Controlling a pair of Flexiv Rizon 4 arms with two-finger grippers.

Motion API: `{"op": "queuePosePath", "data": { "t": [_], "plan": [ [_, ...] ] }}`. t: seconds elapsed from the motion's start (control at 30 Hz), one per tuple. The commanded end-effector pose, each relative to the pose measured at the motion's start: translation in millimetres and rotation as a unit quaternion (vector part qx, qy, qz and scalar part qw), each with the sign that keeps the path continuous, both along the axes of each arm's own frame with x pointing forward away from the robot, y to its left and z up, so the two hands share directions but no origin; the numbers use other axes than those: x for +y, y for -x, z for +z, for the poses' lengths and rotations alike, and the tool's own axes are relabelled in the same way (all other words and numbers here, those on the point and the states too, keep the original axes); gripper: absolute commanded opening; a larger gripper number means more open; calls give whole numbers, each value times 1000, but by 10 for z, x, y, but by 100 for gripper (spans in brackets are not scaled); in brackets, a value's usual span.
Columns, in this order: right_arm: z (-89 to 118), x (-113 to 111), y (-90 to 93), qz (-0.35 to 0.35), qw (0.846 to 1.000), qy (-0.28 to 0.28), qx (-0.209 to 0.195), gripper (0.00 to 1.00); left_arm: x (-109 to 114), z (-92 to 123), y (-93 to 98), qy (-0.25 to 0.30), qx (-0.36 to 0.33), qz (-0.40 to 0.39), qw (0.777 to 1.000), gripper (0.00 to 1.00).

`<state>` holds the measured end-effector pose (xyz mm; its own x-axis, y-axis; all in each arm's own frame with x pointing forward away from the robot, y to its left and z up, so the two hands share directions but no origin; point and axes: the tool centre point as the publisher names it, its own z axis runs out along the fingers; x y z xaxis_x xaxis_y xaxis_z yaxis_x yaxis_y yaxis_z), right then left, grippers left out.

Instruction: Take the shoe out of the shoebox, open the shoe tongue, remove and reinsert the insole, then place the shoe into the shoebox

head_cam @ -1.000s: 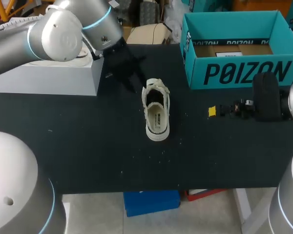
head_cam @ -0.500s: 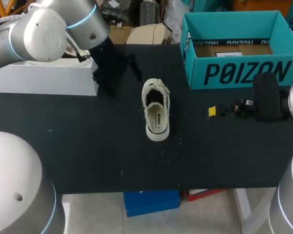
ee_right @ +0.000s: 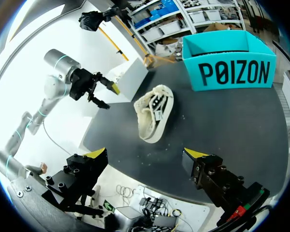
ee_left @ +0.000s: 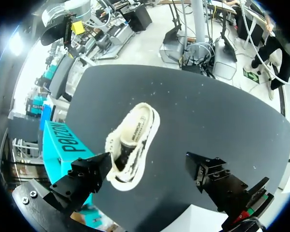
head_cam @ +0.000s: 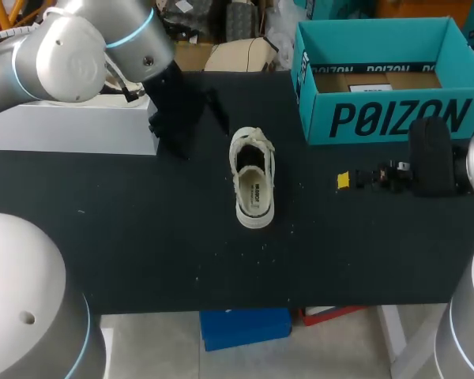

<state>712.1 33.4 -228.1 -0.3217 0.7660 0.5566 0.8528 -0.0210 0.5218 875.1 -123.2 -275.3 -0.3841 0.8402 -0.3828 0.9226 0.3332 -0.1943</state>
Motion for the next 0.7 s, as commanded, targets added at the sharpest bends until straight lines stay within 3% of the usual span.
{"op": "queuePosePath", "data": {
  "t": [0.03, 0.3, 0.5, 0.7],
  "plan": [
    [0, 10, 1, 0, 1000, 1, 1, 100, -3, -3, 2, -1, -1, 0, 1000, 100],
    [0, 10, 1, 0, 1000, 1, 1, 100, -28, 24, -16, -10, 26, 6, 1000, 100],
    [0, 10, 1, 0, 1000, 1, 1, 100, -14, -24, 2, 31, 121, 77, 989, 100],
    [0, 10, 1, 0, 1000, 1, 1, 100, 232, 55, 14, 43, 164, 204, 964, 100]
  ]
}}
